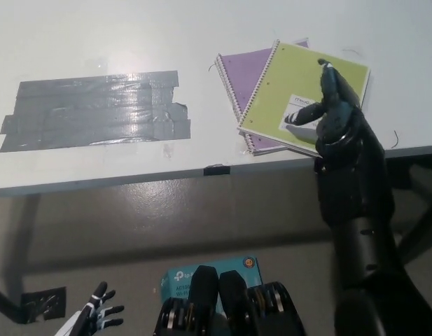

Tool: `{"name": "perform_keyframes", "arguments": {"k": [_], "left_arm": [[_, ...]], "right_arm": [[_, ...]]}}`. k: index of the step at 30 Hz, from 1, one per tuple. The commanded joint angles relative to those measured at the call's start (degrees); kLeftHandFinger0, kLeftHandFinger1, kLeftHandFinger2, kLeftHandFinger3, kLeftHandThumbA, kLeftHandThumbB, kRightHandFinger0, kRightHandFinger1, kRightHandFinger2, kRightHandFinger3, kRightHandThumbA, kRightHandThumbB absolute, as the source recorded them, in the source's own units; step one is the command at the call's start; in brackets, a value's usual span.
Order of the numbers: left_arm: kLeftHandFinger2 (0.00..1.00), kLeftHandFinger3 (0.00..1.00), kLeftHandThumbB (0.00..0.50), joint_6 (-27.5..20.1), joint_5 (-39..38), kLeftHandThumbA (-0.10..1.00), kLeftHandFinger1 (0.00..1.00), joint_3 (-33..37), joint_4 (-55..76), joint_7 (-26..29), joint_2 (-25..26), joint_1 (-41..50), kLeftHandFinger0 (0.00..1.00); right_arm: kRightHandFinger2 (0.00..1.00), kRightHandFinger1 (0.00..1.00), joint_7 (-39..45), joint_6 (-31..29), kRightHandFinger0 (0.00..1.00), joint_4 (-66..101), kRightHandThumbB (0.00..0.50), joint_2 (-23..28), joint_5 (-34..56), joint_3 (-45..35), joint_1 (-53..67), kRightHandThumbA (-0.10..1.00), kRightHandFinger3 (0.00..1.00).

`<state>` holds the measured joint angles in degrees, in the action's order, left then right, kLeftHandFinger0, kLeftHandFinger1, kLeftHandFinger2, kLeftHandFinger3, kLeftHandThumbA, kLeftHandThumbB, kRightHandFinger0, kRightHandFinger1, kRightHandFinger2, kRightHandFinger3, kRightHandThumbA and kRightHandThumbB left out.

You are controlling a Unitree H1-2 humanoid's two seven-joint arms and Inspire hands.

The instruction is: The robot uses its right hand to align two notebooks stacked together until they are fully overlapped

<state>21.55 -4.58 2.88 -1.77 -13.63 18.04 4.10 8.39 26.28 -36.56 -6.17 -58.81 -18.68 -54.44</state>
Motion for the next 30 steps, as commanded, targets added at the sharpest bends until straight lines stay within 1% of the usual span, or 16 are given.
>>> {"name": "perform_keyframes", "arguments": {"k": [1, 3, 5, 7, 10, 16, 18, 19, 21, 22, 23, 24, 25, 26, 28, 30], "left_arm": [[0.86, 1.00, 0.500, -1.34, 1.46, 1.00, 0.86, 0.82, 1.85, -0.81, 1.25, 0.29, 0.82], [0.85, 1.00, 0.500, -1.84, 1.93, 1.00, 0.84, 1.13, 1.40, -0.69, 1.16, 0.20, 0.79], [0.85, 1.00, 0.500, -1.32, 1.85, 1.00, 0.85, 1.26, 1.57, -0.81, 1.08, 0.17, 0.79], [0.84, 1.00, 0.500, -1.83, 1.79, 1.00, 0.82, 1.34, 1.24, -0.83, 0.95, 0.15, 0.76], [0.86, 1.00, 0.500, -1.65, 1.90, 1.00, 0.82, 1.60, 1.51, -0.68, 0.65, 0.00, 0.76], [0.82, 1.00, 0.500, -2.46, 1.69, 1.00, 0.77, 1.71, 1.63, -0.62, 0.11, -0.20, 0.75], [0.82, 1.00, 0.500, -2.60, 1.43, 1.00, 0.78, 1.66, 1.54, -0.61, -0.14, -0.22, 0.75], [0.82, 1.00, 0.500, -2.57, 1.43, 1.00, 0.78, 1.67, 1.54, -0.59, -0.16, -0.27, 0.75], [0.83, 1.00, 0.500, -2.86, 1.73, 1.00, 0.79, 1.94, 1.51, -0.66, -0.05, -0.50, 0.74], [0.83, 1.00, 0.500, -3.03, 1.71, 1.00, 0.79, 1.94, 1.51, -0.62, -0.10, -0.58, 0.74], [0.83, 1.00, 0.500, -3.27, 1.65, 1.00, 0.80, 2.15, 1.42, -0.91, -0.04, -0.71, 0.76], [0.83, 1.00, 0.500, -3.14, 1.79, 1.00, 0.81, 2.33, 1.42, -0.94, 0.09, -0.77, 0.77], [0.81, 1.00, 0.500, -3.14, 1.92, 1.00, 0.80, 2.63, 1.49, -1.09, 0.23, -0.90, 0.79], [0.81, 1.00, 0.500, -2.94, 1.84, 1.00, 0.79, 2.72, 1.64, -1.13, 0.29, -0.89, 0.80], [0.80, 1.00, 0.500, -2.39, 2.07, 1.00, 0.77, 2.83, 1.79, -0.74, 0.29, -0.92, 0.77], [0.79, 1.00, 0.500, -2.75, 2.46, 1.00, 0.78, 3.12, 1.72, -0.66, 0.48, -0.95, 0.76]], "right_arm": [[1.00, 1.00, -7.57, 0.65, 1.00, 0.25, 0.294, -1.24, 3.25, -0.87, -1.56, 1.00, 1.00], [1.00, 1.00, -10.83, 0.65, 1.00, -0.07, 0.295, -1.52, 6.00, -0.69, -1.03, 1.00, 1.00], [1.00, 1.00, -12.66, 0.65, 1.00, -0.18, 0.292, -1.52, 7.35, -0.56, -0.68, 1.00, 1.00], [1.00, 1.00, -14.41, 0.64, 1.00, -0.40, 0.270, -1.26, 10.46, 0.64, 0.12, 1.00, 1.00], [1.00, 1.00, -15.20, 0.64, 1.00, 0.88, 0.255, -1.16, 11.24, 2.28, 1.56, 1.00, 1.00], [1.00, 1.00, -17.07, 0.06, 1.00, -0.19, 0.241, 0.93, 11.19, 9.66, 4.32, 1.00, 1.00], [1.00, 1.00, -15.59, -0.07, 1.00, -0.41, 0.242, 3.08, 8.93, 14.99, 6.21, 1.00, 1.00], [1.00, 1.00, -15.59, 0.14, 1.00, -0.35, 0.242, 3.48, 9.21, 15.93, 6.37, 1.00, 1.00], [1.00, 1.00, -14.95, 0.13, 1.00, -0.07, 0.286, 5.16, 9.16, 18.67, 7.66, 1.00, 1.00], [1.00, 1.00, -14.73, -0.03, 1.00, -0.61, 0.294, 6.51, 8.27, 20.82, 8.35, 1.00, 1.00], [1.00, 1.00, -15.07, 0.63, 1.00, -0.61, 0.316, 7.93, 6.44, 23.47, 9.10, 1.00, 1.00], [1.00, 1.00, -13.90, 0.64, 1.00, -0.62, 0.311, 8.93, 5.53, 25.10, 9.47, 1.00, 1.00], [1.00, 1.00, -12.31, 0.61, 1.00, -0.77, 0.311, 11.30, 3.72, 28.76, 10.20, 1.00, 1.00], [1.00, 1.00, -11.63, 0.57, 1.00, -0.65, 0.321, 13.21, 2.23, 31.94, 10.78, 1.00, 1.00], [1.00, 1.00, -12.52, 0.62, 1.00, -1.01, 0.342, 14.64, 2.56, 34.64, 11.00, 1.00, 1.00], [1.00, 1.00, -11.85, 0.65, 1.00, -1.18, 0.388, 16.02, 1.78, 36.80, 11.30, 1.00, 1.00]]}}
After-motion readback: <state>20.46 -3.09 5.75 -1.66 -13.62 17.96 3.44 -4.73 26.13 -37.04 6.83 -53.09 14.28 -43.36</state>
